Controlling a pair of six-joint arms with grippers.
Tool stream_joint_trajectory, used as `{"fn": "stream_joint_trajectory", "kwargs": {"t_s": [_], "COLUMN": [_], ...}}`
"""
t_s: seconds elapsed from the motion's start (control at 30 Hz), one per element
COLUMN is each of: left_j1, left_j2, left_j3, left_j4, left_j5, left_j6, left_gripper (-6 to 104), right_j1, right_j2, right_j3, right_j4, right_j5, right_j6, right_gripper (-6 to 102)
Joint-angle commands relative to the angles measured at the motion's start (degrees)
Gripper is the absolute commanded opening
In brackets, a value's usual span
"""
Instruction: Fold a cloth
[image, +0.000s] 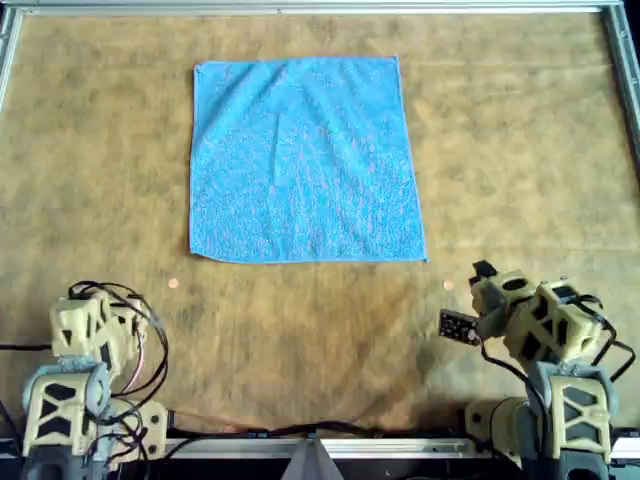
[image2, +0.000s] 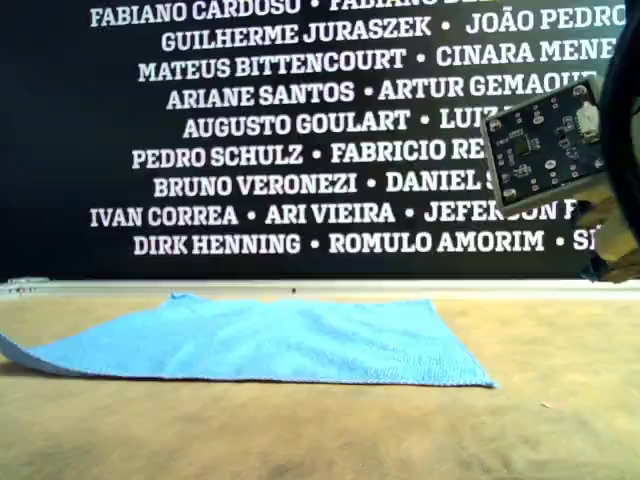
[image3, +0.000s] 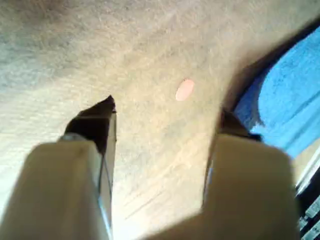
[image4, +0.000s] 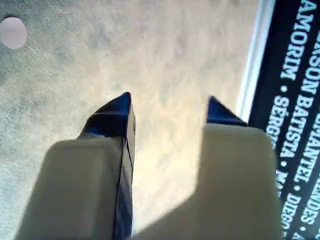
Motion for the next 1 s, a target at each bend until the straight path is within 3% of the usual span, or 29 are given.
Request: {"fn": "stream_joint_trajectory", "kwargs": {"t_s": [0.0,0.17,0.3,0.5,0.7,0.97], "left_j1": [-4.0,-10.5,-13.4,-13.7,-13.7,-13.8], "left_j2": [0.2,0.2,0.1,0.0,-1.1,-26.5], "left_j3": [-7.1,-12.7,-14.4,-14.1,-14.5,-25.8], "left_j4": [-1.0,-1.0,-1.1,-1.1,-7.5,-11.6], "left_j5": [0.5,0.4,0.4,0.4,0.4,0.4], "left_j6": [-0.2,-0.3,-0.3,-0.6,-4.7,-5.7], "left_gripper": [87,89,89,89,89,89], "right_j1": [0.4,0.9,3.5,8.3,9.2,9.2], "right_j2": [2.2,2.2,1.2,1.1,1.1,-5.3], "right_j3": [-1.1,-5.6,-9.1,-9.1,-9.5,-16.2], "right_j4": [-3.3,-3.3,-3.3,-3.3,-3.3,-3.3], "right_j5": [-0.2,-0.3,-0.3,-0.2,-0.1,-0.2], "right_j6": [0.26,0.26,0.26,0.35,0.35,0.44], "right_gripper": [73,75,75,76,76,76]}}
